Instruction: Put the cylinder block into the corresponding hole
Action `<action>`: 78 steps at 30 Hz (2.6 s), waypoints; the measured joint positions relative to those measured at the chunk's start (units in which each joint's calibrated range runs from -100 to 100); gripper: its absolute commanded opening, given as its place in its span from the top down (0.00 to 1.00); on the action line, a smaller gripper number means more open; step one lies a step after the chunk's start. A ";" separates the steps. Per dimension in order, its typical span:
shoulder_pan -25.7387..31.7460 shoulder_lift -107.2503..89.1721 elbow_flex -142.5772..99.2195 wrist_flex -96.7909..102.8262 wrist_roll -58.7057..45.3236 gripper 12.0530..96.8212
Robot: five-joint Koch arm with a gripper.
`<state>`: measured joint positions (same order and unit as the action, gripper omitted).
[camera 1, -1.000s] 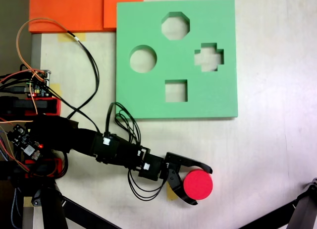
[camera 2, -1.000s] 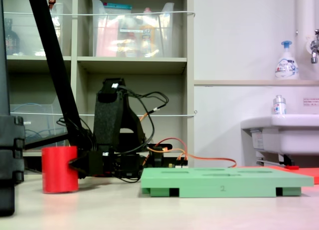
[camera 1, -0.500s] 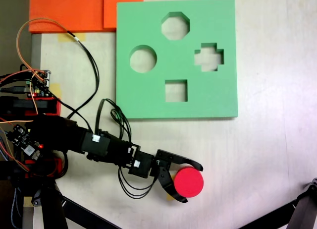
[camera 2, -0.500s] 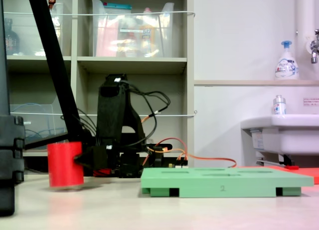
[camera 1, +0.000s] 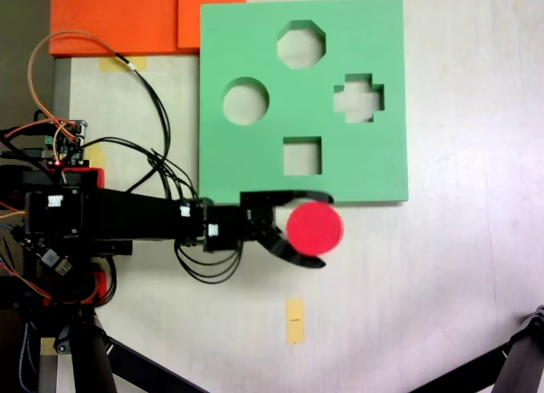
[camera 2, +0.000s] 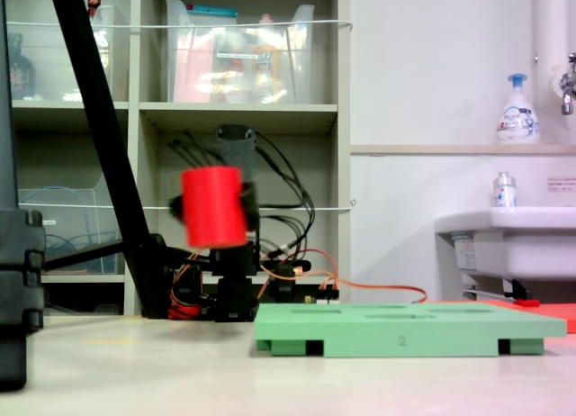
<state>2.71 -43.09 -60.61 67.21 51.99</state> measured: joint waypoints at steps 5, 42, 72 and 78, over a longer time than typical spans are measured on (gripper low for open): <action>7.37 -1.50 5.39 -6.95 -1.42 0.77; 23.00 0.82 -2.94 -15.66 -2.20 0.77; 24.47 12.86 -2.74 -13.12 -2.20 0.77; 24.62 15.05 -2.45 -13.12 -2.20 0.77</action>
<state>27.33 -28.04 -63.06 54.09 49.79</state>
